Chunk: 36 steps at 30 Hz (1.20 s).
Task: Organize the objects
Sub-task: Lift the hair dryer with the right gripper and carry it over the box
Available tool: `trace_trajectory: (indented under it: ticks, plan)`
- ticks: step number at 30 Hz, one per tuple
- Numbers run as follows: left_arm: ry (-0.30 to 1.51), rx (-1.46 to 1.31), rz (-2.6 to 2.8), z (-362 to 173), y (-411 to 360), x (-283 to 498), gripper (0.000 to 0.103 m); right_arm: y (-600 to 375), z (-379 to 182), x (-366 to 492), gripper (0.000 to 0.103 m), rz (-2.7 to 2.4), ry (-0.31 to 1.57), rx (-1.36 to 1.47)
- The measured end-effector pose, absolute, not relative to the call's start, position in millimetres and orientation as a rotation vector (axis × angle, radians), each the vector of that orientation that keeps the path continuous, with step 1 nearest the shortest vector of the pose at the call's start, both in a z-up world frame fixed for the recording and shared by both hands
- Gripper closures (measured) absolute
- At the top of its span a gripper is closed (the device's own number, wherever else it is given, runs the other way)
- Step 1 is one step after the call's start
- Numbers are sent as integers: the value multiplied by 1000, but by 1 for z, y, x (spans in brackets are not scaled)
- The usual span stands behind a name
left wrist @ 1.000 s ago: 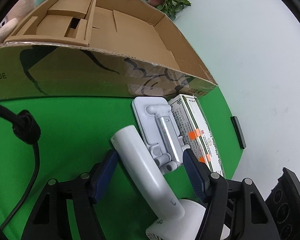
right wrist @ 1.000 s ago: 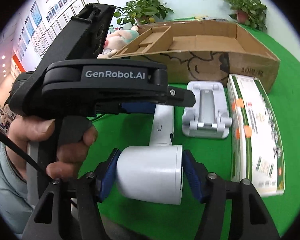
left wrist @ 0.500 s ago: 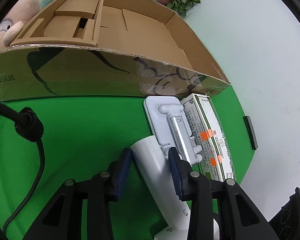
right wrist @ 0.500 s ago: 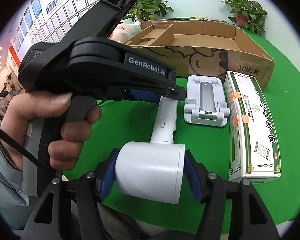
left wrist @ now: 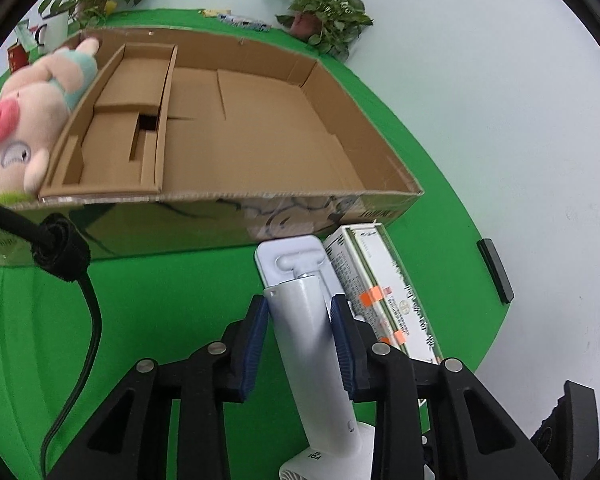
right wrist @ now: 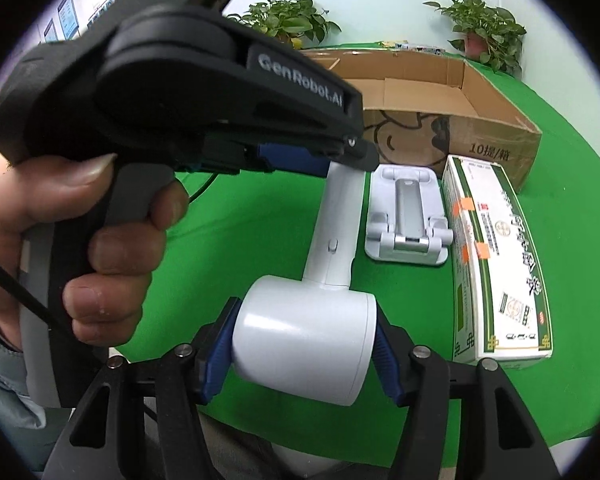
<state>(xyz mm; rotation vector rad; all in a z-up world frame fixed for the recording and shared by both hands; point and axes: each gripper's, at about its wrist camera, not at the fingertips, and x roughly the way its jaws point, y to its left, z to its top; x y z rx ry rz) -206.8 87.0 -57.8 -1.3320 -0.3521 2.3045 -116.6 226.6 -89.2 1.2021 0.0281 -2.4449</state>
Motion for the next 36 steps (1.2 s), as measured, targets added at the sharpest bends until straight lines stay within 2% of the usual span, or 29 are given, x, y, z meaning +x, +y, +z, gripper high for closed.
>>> trace_trajectory:
  ticks: [10, 23, 36]
  plan:
    - [-324, -1244, 2342, -24, 87, -209, 75, 232, -81, -133, 48, -2483, -5, 1158]
    - [-268, -1127, 2429, 38, 91, -250, 75, 235, -42, -174, 49, -2537, -37, 1031]
    - [-202, -1143, 2452, 89, 78, -356, 75, 226, -8, -247, 49, -2508, -92, 1017]
